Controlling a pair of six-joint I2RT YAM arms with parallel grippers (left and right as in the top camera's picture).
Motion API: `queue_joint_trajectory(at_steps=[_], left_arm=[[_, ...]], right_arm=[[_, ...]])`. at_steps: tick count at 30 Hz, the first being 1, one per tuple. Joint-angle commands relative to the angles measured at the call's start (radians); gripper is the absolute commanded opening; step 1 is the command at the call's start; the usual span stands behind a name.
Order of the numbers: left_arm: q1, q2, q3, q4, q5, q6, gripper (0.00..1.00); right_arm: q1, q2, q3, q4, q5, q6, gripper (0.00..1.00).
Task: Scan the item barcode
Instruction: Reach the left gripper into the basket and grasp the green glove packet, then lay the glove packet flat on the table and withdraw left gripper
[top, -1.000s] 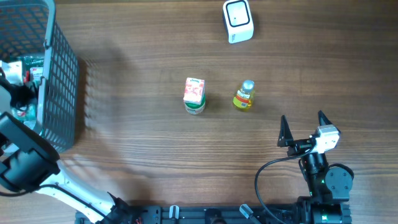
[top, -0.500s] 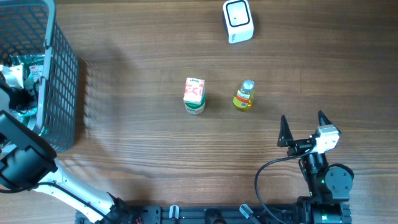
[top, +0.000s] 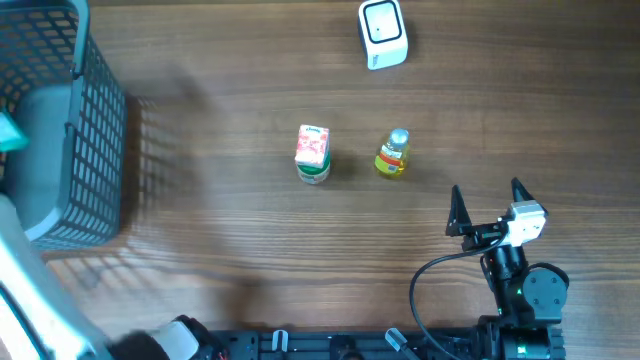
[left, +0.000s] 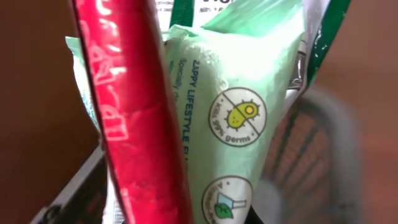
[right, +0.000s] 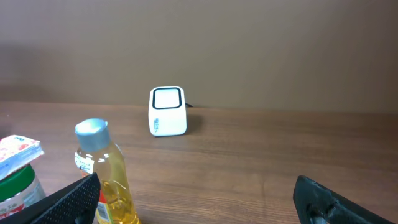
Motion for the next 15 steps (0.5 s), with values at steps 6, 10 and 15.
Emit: queue_joint_trajectory(at_steps=[6, 10, 15], left_arm=[[-0.368, -0.198, 0.009, -0.280, 0.176, -0.355, 0.06], [-0.560, -0.098, 0.009, -0.459, -0.001, -0.355, 0.07], [-0.733, 0.133, -0.047, -0.510, -0.238, -0.355, 0.11]], right_arm=[[-0.004, -0.006, -0.001, 0.003, -0.002, -0.010, 1.00], [-0.004, -0.006, -0.001, 0.003, -0.002, -0.010, 1.00], [-0.004, -0.006, -0.001, 0.003, -0.002, -0.010, 1.00]])
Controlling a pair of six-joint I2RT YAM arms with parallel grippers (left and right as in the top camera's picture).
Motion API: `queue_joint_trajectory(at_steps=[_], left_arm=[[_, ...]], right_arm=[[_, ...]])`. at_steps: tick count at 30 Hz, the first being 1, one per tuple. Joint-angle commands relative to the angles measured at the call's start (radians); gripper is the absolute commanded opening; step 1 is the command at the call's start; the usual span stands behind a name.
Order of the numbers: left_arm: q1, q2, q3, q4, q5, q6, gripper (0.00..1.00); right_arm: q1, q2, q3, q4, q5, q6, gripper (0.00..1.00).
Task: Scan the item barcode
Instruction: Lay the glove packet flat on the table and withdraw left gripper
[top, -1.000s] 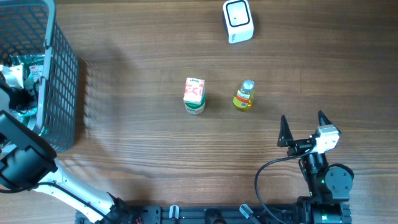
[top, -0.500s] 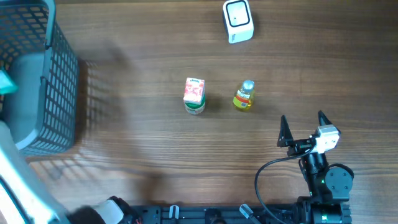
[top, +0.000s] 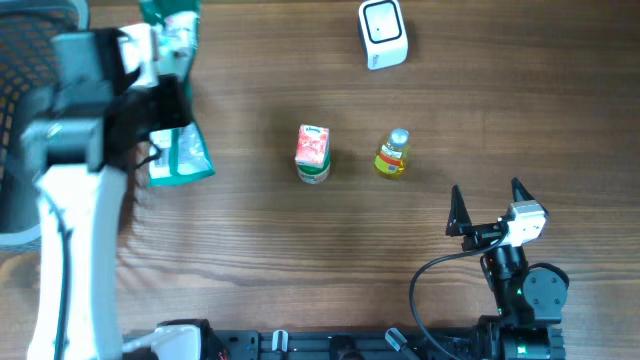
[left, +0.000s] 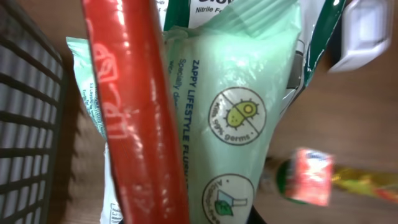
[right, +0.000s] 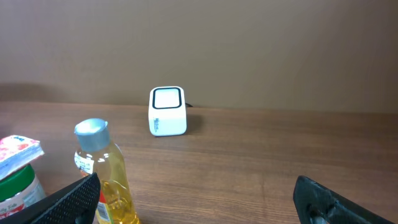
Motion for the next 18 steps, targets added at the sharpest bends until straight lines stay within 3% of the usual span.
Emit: queue_joint_trajectory(at_steps=[1, 5, 9, 13, 16, 18], left_arm=[[-0.085, 0.140, -0.056, 0.020, -0.163, -0.010, 0.12], [-0.182, 0.359, -0.139, 0.149, -0.310, -0.010, 0.14], [-0.209, 0.482, -0.159, 0.212, -0.312, -0.010, 0.18], [-0.210, 0.538, -0.159, 0.219, -0.300, -0.010, 0.36], [-0.210, 0.541, -0.159, 0.220, -0.254, -0.010, 0.61], [-0.210, 0.539, -0.159, 0.215, -0.251, -0.010, 0.68]], right_arm=[[-0.004, -0.006, -0.001, 0.003, -0.002, -0.011, 1.00], [-0.004, -0.006, -0.001, 0.003, -0.002, -0.010, 1.00], [-0.004, -0.006, -0.001, 0.003, -0.002, -0.010, 1.00], [-0.004, -0.006, -0.001, 0.003, -0.002, -0.010, 1.00], [-0.004, -0.006, -0.001, 0.003, -0.002, -0.010, 1.00], [-0.004, -0.006, -0.001, 0.003, -0.002, -0.010, 1.00]])
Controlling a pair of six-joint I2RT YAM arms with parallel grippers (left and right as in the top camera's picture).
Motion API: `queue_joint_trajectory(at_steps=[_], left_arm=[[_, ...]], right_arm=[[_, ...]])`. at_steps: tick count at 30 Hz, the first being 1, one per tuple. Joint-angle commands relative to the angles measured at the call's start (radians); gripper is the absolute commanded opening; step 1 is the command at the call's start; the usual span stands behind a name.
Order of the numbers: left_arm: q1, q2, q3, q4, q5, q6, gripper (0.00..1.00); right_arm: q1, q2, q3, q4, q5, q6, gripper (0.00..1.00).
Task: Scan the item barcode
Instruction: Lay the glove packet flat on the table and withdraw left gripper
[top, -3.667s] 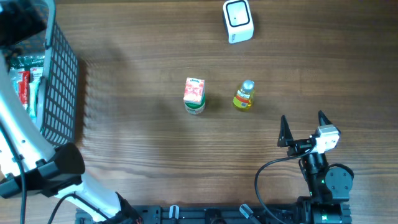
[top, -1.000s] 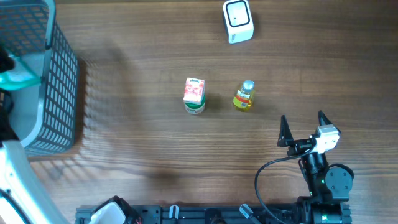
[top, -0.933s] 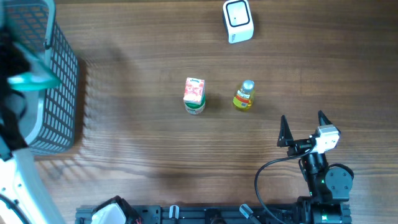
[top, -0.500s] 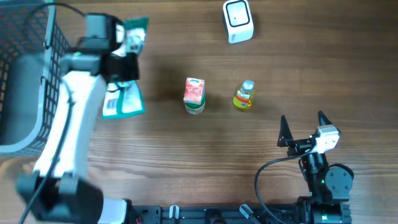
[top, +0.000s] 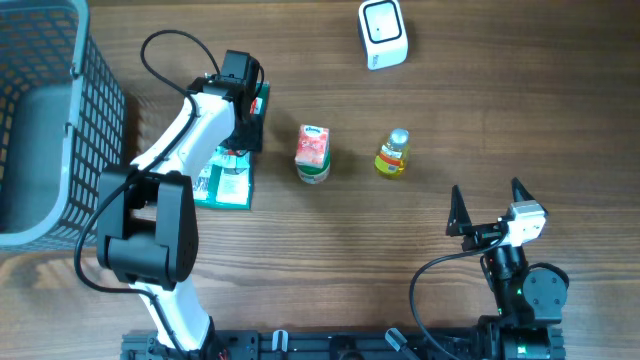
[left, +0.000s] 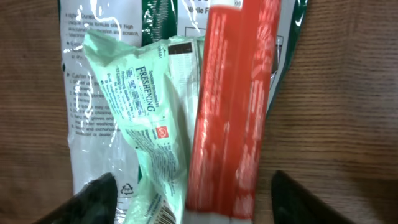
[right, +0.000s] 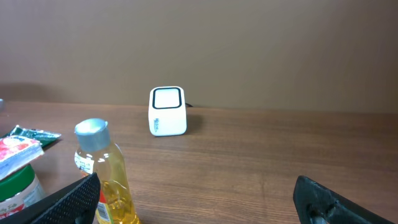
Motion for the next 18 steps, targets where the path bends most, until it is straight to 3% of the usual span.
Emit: queue_joint_trajectory(at_steps=[1, 6, 10, 15, 18], left_arm=[[0.000, 0.006, 0.003, -0.004, 0.017, -0.002, 0.69], [0.000, -0.108, 0.036, -0.004, 0.018, -0.002, 0.69], [0.045, -0.271, 0.067, 0.008, 0.018, -0.006, 0.83], [0.219, -0.434, 0.067, 0.010, 0.021, -0.093, 1.00], [0.335, -0.438, 0.067, 0.006, 0.021, -0.080, 1.00]], right_arm=[[-0.004, -0.006, -0.001, 0.003, -0.002, -0.010, 1.00], [-0.004, -0.006, -0.001, 0.003, -0.002, -0.010, 1.00], [-0.004, -0.006, -0.001, 0.003, -0.002, -0.010, 1.00], [-0.004, -0.006, -0.001, 0.003, -0.002, -0.010, 1.00], [-0.004, -0.006, -0.001, 0.003, -0.002, -0.010, 1.00]])
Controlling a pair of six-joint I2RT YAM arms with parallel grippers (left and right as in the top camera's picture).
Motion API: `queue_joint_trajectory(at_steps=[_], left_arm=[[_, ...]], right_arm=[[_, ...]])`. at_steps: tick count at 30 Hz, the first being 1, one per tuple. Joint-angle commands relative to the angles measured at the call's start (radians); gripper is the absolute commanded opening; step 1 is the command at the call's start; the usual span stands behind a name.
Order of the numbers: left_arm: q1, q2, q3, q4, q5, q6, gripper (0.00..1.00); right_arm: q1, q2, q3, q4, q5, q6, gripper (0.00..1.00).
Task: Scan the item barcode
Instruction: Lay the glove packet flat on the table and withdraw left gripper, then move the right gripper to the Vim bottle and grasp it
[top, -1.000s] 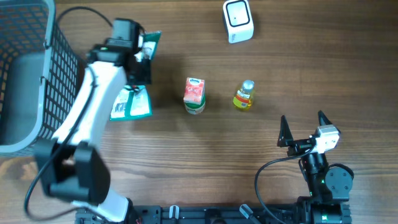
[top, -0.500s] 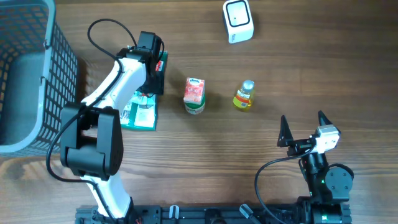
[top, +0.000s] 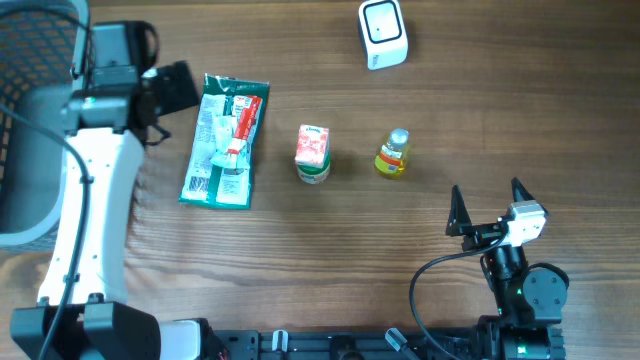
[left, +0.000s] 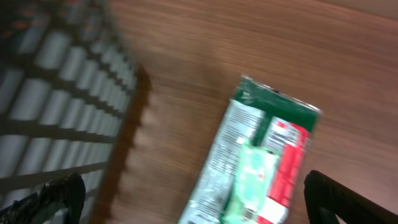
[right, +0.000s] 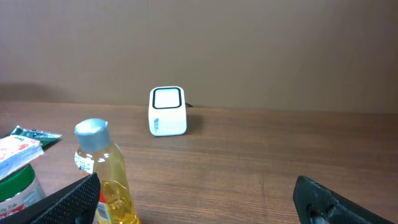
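A flat green, white and red packet lies on the wooden table, left of centre; the left wrist view shows it blurred. My left gripper hangs open just left of the packet's top end, holding nothing, and is open in its own view. The white scanner stands at the far edge, its window facing up. My right gripper rests open at the front right, empty, its jaws wide apart.
A grey mesh basket fills the left edge, close beside the left arm. A small red-topped carton on a green cup and a yellow oil bottle stand mid-table; the bottle is near the right gripper's left finger.
My left gripper was low over the packet with its jaws open astride it. It now sits higher and further left, by the basket, and the packet lies free on the table. The right arm is unchanged.
The left gripper first held the packet over the basket at the left edge. Then it held it above the table beside the basket. Then the packet lay on the table under the open jaws, and now the gripper is clear of it. The right arm never moved.
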Motion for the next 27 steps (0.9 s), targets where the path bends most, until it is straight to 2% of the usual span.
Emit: queue_joint_trajectory(at_steps=[1, 5, 24, 27], left_arm=[[0.095, -0.015, 0.013, -0.004, 0.002, -0.017, 1.00], [0.148, -0.015, 0.013, -0.031, 0.002, -0.021, 1.00], [0.148, -0.015, 0.013, -0.031, 0.002, -0.021, 1.00], [0.148, -0.015, 0.013, -0.031, 0.002, -0.021, 1.00]], right_arm=[[-0.004, -0.006, -0.001, 0.003, -0.001, -0.010, 1.00], [-0.004, -0.006, -0.001, 0.003, -0.001, -0.010, 1.00], [-0.004, -0.006, -0.001, 0.004, -0.002, -0.010, 1.00], [-0.004, -0.006, -0.001, 0.007, -0.047, 0.097, 0.99]])
